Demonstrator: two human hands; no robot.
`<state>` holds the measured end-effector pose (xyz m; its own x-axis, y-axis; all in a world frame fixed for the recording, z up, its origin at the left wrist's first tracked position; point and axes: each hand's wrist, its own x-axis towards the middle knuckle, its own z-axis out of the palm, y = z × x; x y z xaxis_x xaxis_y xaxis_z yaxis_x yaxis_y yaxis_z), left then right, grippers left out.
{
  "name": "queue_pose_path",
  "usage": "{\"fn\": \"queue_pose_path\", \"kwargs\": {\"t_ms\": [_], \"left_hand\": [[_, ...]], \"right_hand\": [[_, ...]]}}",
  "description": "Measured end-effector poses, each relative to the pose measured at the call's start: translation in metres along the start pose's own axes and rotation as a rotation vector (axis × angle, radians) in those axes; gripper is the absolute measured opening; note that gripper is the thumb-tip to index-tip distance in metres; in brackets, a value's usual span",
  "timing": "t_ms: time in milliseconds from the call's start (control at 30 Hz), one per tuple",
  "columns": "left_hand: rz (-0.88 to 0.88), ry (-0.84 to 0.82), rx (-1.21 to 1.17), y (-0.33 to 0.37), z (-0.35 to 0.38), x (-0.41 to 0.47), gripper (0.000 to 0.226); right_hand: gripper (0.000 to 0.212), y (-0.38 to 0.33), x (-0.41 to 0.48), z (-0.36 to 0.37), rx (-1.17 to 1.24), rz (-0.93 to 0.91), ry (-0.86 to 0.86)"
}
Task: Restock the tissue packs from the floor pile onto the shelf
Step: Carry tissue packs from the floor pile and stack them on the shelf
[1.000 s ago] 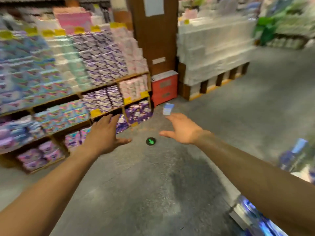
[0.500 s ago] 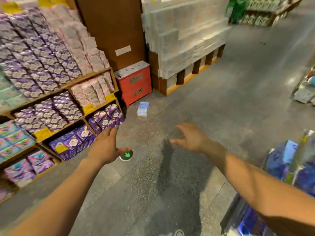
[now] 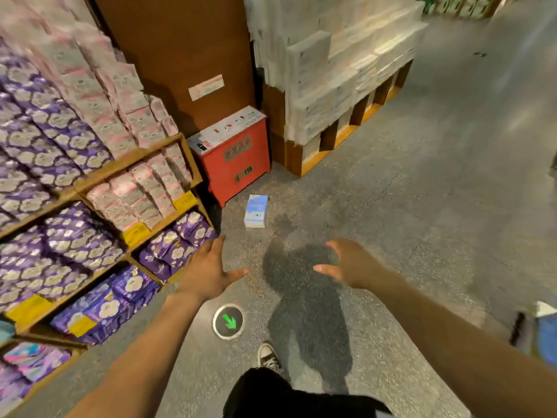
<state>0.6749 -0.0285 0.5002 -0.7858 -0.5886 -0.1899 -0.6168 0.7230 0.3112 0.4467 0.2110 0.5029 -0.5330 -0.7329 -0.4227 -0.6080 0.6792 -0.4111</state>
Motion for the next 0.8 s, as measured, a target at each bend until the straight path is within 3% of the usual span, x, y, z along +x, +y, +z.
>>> {"fn": "queue_pose_path", "kwargs": {"t_ms": [133,367,800], "left_hand": [[0.037,-0.030,0.061,-0.028,-0.037,0.112,0.122],[0.038,-0.074,0.071,-0.039,-0.061,0.290,0.105],[-0.054,-0.130,0.101,-0.094,-0.015,0.634,0.100]], "right_hand": [[0.092,-0.019,0.100,-0.042,0.012,0.068,0.013],[0.091,-0.030,0.261,-0.099,0.003,0.060,0.014],[0.079,-0.003,0.636,-0.158,-0.130,-0.042,-0.013]]}}
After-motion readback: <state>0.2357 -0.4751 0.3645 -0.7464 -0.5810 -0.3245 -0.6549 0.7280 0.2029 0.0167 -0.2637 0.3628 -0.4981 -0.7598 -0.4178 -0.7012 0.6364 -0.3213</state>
